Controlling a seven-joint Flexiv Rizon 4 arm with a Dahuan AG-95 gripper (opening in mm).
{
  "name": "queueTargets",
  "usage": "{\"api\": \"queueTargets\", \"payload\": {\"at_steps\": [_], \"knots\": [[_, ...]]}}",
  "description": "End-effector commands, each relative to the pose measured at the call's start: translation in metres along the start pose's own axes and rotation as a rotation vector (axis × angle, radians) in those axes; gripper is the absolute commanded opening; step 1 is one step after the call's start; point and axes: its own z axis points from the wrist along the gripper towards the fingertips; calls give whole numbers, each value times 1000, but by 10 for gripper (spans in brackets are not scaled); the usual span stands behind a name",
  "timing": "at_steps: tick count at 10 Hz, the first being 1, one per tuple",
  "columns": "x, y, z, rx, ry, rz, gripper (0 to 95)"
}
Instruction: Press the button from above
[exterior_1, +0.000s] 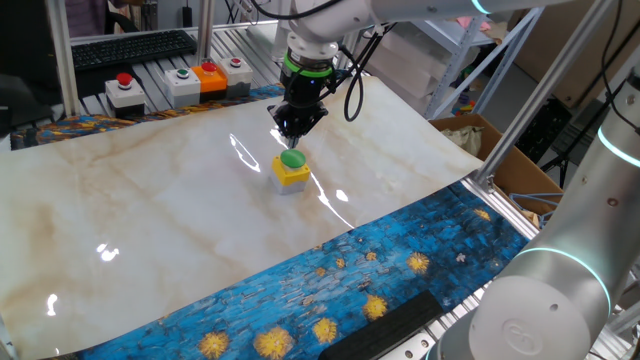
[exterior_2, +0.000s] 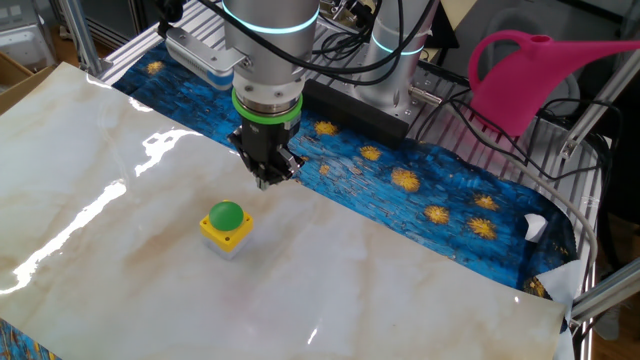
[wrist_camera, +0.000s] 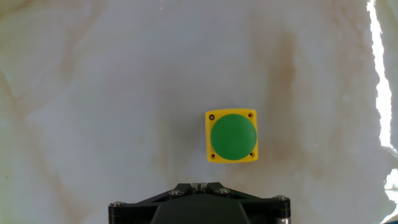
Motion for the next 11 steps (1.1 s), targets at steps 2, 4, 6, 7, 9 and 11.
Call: {"api": "queueTargets", "payload": {"at_steps": [2,4,6,7,9,11], "knots": [[0,0,0,1,-1,0,0],[0,0,0,1,-1,0,0],[0,0,0,2,-1,-4,0],[0,0,0,6,-4,-9,0],[0,0,0,17,-8,-18,0],[-1,-1,1,32,-13,-19,0]]}}
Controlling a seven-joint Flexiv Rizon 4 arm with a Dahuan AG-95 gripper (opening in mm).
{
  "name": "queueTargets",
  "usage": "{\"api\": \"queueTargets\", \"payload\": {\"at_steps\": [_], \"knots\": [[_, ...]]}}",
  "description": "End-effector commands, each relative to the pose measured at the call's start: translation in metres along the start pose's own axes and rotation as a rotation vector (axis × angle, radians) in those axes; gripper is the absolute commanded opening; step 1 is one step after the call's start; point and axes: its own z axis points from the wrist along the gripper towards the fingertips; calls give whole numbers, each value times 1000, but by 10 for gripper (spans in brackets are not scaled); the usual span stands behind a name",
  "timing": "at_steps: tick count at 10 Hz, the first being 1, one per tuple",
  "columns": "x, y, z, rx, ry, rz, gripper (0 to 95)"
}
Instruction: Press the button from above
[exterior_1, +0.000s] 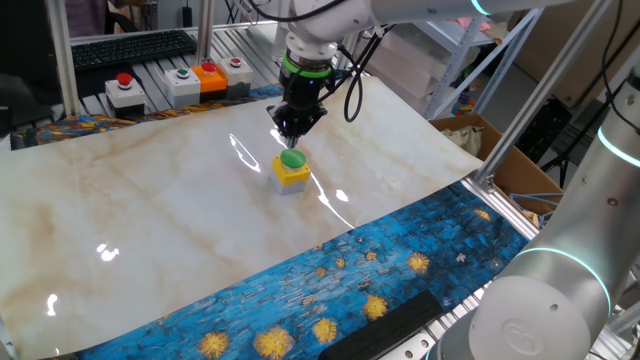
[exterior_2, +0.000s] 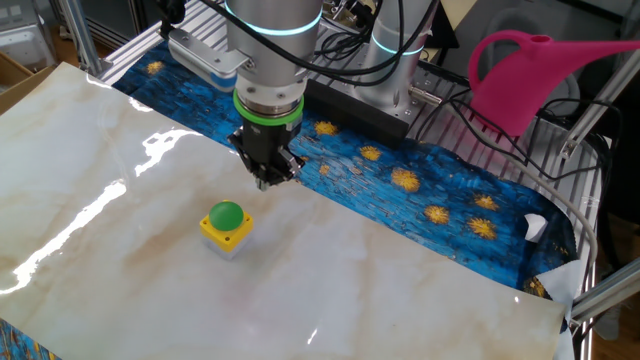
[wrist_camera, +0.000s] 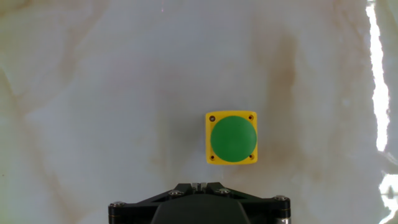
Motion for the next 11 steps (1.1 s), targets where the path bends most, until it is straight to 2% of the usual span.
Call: {"api": "queueTargets", "payload": {"at_steps": [1,3,5,6,11], "knots": [[-1,0,0,-3,-2,5,0],[-1,0,0,-19,-4,12,0],[-1,0,0,-52,0,23,0],[-1,0,0,-57,1,25,0],[-1,0,0,-53,-1,26,0]]}}
